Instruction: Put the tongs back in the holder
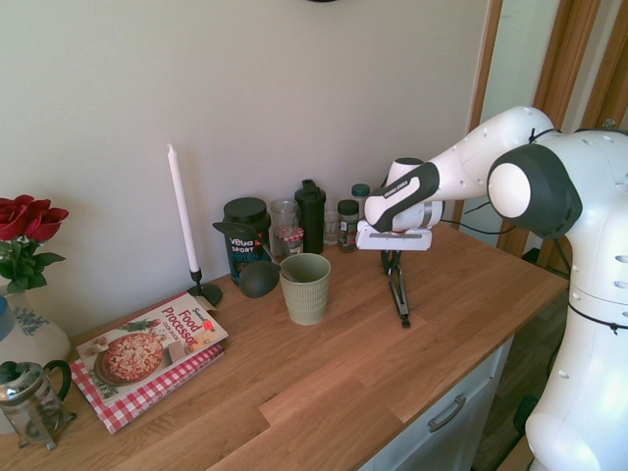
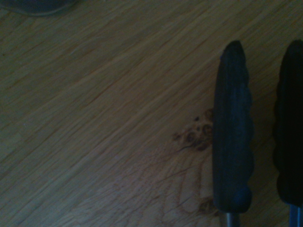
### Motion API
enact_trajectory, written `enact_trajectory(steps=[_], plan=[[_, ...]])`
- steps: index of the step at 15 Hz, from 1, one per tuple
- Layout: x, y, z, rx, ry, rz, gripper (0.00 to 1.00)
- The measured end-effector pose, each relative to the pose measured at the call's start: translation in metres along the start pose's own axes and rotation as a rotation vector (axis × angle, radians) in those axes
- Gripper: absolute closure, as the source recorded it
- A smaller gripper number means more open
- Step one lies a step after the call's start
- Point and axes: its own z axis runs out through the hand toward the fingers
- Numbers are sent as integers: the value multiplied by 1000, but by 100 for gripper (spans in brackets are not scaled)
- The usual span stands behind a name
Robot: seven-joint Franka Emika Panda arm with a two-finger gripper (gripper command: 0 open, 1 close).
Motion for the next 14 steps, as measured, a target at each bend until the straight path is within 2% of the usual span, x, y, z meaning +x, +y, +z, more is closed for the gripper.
enact_trajectory(steps=[2,4,11,14], plan=[[4,0,-5,17,-10,6,100],[4,-5,-35,54,-29,-13,100],[-46,6,-236,224,-88,-172,100],[-89,15,-304,277,-108,-305,100]])
